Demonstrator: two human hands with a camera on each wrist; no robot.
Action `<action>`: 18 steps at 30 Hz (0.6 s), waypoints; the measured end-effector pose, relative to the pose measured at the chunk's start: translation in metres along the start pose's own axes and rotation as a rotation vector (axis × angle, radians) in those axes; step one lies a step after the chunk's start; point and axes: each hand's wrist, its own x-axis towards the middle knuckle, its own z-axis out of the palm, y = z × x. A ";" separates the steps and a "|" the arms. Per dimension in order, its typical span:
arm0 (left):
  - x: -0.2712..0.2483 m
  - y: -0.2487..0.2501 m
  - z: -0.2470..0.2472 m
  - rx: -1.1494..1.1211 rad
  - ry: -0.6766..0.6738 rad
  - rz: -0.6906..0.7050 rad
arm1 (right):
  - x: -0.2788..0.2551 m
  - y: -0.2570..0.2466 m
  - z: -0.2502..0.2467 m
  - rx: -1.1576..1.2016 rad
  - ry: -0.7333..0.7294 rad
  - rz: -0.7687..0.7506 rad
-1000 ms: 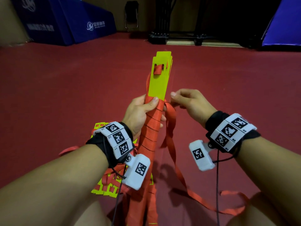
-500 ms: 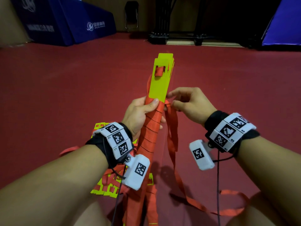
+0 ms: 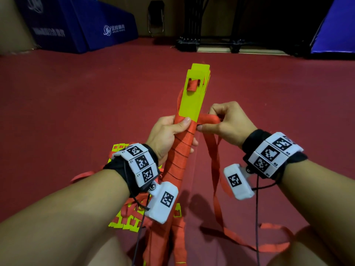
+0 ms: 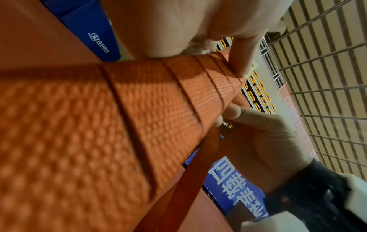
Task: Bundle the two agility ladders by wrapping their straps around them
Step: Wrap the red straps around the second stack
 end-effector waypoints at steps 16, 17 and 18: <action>0.003 -0.005 0.005 0.000 0.005 0.011 | -0.007 -0.018 0.006 -0.236 0.098 0.043; 0.003 -0.005 0.005 -0.005 0.011 0.012 | -0.006 -0.019 0.007 -0.258 0.097 0.045; 0.003 -0.005 0.006 -0.011 0.016 0.012 | -0.005 -0.020 0.007 -0.278 0.094 0.049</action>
